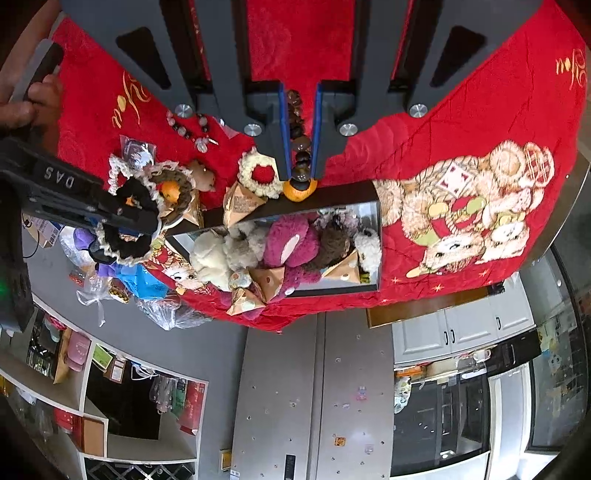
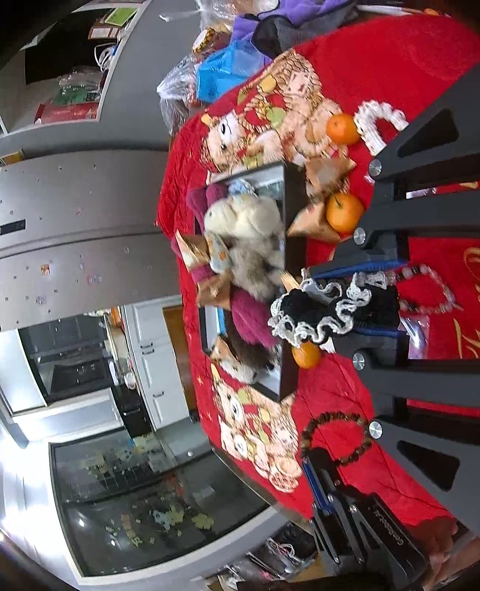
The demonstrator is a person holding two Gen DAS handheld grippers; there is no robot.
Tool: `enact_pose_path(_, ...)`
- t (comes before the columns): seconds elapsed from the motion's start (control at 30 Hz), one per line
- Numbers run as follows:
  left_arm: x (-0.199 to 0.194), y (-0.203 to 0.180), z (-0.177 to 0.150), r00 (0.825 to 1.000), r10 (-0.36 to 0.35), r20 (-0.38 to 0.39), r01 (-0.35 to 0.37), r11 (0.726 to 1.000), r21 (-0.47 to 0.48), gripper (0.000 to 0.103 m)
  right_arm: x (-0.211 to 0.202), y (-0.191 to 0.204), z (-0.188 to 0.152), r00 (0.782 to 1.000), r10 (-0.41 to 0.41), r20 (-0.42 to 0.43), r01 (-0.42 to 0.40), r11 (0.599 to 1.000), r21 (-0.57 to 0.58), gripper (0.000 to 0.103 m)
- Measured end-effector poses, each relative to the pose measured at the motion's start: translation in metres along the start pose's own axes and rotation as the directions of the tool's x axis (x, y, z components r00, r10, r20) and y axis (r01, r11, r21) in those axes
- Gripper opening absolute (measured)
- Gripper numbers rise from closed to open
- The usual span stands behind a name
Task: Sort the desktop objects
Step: 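Carry the bracelet in left tool while right tool carries the scrunchie over the tray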
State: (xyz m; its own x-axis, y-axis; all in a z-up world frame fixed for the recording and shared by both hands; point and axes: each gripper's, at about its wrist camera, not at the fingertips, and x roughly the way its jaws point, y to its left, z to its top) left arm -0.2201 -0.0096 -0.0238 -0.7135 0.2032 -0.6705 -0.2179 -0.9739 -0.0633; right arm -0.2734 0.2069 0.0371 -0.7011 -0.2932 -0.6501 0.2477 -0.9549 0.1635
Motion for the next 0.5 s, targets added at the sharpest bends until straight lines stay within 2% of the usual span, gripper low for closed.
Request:
enact_pose_path(0.17,0.014,0.003,0.018,1.000,0.006,-0.005,-0.006,1.000,0.004,0.010,0.003,-0.010,0.017,1.000,-0.012,0.009,0.012,1.000,0.015,0.022)
enact_pose_path(0.5,0.052,0.012,0.069,1.000,0.012,-0.015,-0.012,1.000,0.007,0.011,0.021,-0.010,0.056,0.999,-0.038,0.033,0.039,0.999,-0.036,0.022)
